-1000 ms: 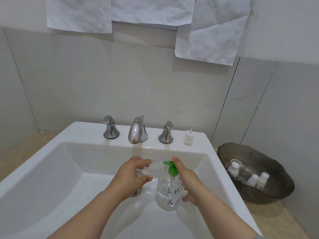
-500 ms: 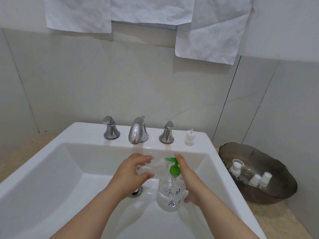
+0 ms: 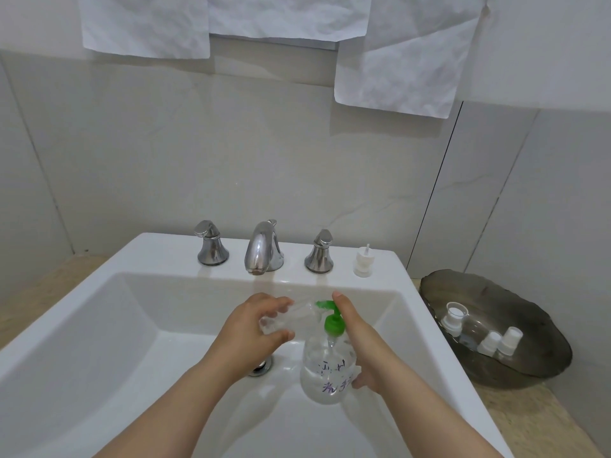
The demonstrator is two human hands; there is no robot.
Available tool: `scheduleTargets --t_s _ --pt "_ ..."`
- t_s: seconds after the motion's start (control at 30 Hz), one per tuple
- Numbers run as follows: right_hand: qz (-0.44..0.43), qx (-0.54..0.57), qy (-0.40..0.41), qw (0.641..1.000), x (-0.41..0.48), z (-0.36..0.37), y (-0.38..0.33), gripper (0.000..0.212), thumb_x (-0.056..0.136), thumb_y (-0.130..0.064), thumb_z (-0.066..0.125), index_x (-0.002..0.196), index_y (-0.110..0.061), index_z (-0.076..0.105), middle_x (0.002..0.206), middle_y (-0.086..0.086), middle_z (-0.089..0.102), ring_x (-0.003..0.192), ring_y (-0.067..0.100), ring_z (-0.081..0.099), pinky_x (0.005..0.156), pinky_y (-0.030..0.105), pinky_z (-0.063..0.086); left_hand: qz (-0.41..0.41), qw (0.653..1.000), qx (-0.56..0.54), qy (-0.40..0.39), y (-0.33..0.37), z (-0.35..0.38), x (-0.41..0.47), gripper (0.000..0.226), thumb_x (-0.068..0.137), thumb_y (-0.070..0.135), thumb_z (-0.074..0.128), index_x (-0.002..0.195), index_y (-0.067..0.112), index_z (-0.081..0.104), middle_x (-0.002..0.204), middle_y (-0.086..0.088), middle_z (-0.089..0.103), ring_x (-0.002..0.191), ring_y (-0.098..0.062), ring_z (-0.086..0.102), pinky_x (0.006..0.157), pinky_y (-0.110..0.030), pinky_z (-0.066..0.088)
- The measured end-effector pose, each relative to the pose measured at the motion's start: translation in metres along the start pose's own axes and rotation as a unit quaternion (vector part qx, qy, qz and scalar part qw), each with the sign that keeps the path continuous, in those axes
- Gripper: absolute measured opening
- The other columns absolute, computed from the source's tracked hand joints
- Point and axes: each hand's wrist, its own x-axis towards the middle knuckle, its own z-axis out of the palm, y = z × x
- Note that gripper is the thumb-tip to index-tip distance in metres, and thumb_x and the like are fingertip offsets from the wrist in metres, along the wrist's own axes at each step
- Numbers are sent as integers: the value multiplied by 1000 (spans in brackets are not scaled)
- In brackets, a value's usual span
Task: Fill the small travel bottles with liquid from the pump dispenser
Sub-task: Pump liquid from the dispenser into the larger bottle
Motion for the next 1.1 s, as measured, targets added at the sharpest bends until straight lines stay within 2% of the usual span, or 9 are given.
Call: scheduleTargets --t_s 0.13,0.33,0.43,0.57,0.67,0.77,0.9,1.0,1.1 --pt "-11 6 4 1000 -3 1 -1 52 83 -71 49 109 -26 53 102 1 53 97 27 48 86 42 37 -5 1000 6 -8 0 1 -1 41 76 16 76 111 33 64 104 13 58 97 0 55 77 -6 37" --pt "-19 -2 12 1000 -10 0 -4 50 86 -64 51 111 -21 54 92 -1 52 78 20 50 75 39 42 -15 999 41 -32 -1 1 -3 43 77 20 75 114 35 61 105 15 57 98 2 54 75 -3 35" --pt "-16 -14 14 1000 -10 0 -5 52 86 -66 51 113 -22 54 98 1 51 88 27 49 78 43 43 -17 999 41 -31 -1 2 -2 43 77 21 75 115 35 61 106 15 57 98 2 54 75 -2 36" --pt "-28 -18 33 999 -8 0 -3 48 88 -66 48 105 -21 53 90 -2 49 80 22 46 82 45 44 -18 999 30 -31 -1 2 -3 42 77 18 75 114 35 62 106 14 57 98 3 54 73 -2 37" --pt "-39 -27 40 998 -6 1 0 51 86 -70 45 102 -23 54 90 -3 49 84 23 45 82 44 44 -18 999 23 -33 0 1 -3 42 77 18 75 112 36 62 105 14 57 97 4 54 72 -2 38" --pt "-38 -26 31 998 -4 1 1 51 87 -72 40 106 -26 50 105 0 49 96 25 44 91 45 41 -16 1000 7 -26 2 -1 -1 40 76 17 76 109 37 63 105 14 58 97 1 55 74 -4 38" --pt "-3 -6 5 1000 2 -2 0 62 84 -77 37 126 -33 46 126 1 42 132 35 38 105 57 30 -5 1000 -9 -13 2 -3 1 41 74 15 77 108 36 65 104 12 60 98 -3 57 80 -11 39" --pt "12 3 -8 1000 6 -3 0 64 83 -78 37 129 -35 45 144 3 40 137 39 33 106 61 27 -1 1000 -16 -13 2 -3 2 42 74 15 77 108 37 65 104 12 60 98 -3 57 84 -15 41" --pt "18 -1 -11 1000 9 -3 1 70 79 -81 39 132 -35 45 147 4 39 136 39 33 106 62 28 1 1000 -15 -12 2 -3 1 43 74 15 77 109 36 65 104 12 60 98 -3 57 86 -17 42"
